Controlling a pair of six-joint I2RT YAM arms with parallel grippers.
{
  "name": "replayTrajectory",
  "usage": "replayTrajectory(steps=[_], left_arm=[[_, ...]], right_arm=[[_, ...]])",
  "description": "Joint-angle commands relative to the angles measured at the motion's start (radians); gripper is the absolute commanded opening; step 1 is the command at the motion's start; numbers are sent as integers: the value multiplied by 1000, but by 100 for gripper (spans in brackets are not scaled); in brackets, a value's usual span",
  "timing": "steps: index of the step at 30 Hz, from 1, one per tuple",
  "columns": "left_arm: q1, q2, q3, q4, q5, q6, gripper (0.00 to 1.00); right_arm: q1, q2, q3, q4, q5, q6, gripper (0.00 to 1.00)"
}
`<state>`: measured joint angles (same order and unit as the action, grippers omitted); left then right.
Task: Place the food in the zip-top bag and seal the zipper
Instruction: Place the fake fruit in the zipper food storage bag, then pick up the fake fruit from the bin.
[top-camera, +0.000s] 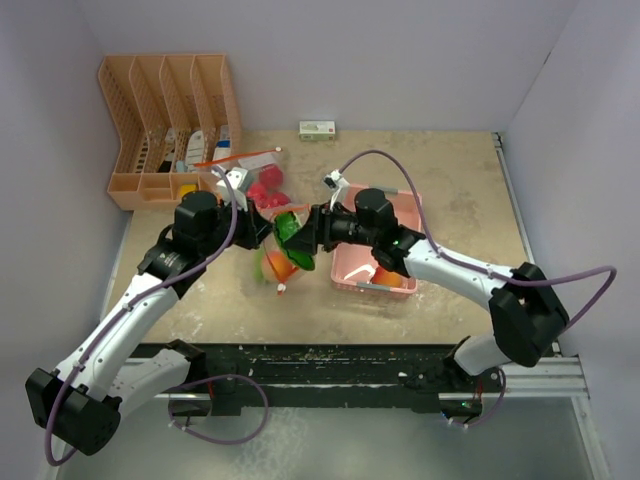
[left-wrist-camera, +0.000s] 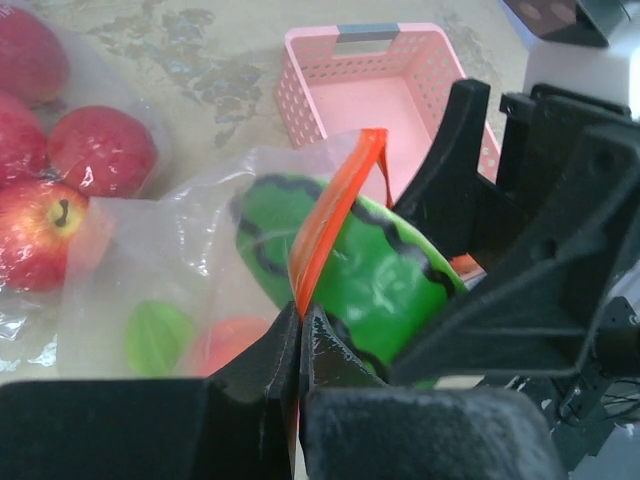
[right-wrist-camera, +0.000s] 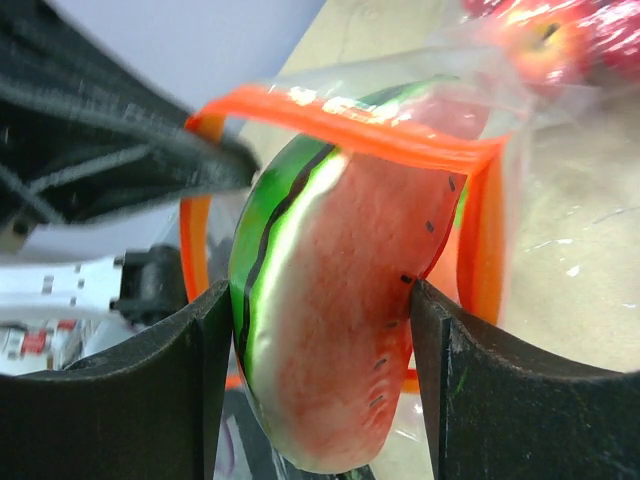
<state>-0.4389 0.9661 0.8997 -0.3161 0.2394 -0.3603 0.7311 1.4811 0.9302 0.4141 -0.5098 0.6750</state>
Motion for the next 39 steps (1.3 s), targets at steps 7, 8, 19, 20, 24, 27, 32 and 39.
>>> replayTrajectory(steps=[7, 8, 19, 20, 24, 27, 32, 39], left_arm=[[1, -12, 15, 74, 59, -31, 0], [2, -12, 13, 73, 57, -31, 0], [1, -9, 9, 69, 52, -24, 0], [2, -10, 8, 69, 51, -25, 0], [2, -12, 5, 71, 54, -22, 0], [1, -13, 3, 71, 56, -20, 0], [2, -17, 3, 83, 70, -23, 0], [2, -26, -1, 71, 62, -11, 0]], right_arm=[[35, 25, 204, -207, 301, 28, 100], [40, 20, 201, -202, 297, 24, 100], [58, -227, 108, -376, 489, -48, 99], [57, -263, 91, -432, 538, -45, 99], [52, -359, 34, -647, 757, 2, 100], [37, -354, 28, -791, 870, 35, 99], [-68, -259, -19, -815, 817, 38, 100], [-115, -190, -71, -840, 803, 87, 100]])
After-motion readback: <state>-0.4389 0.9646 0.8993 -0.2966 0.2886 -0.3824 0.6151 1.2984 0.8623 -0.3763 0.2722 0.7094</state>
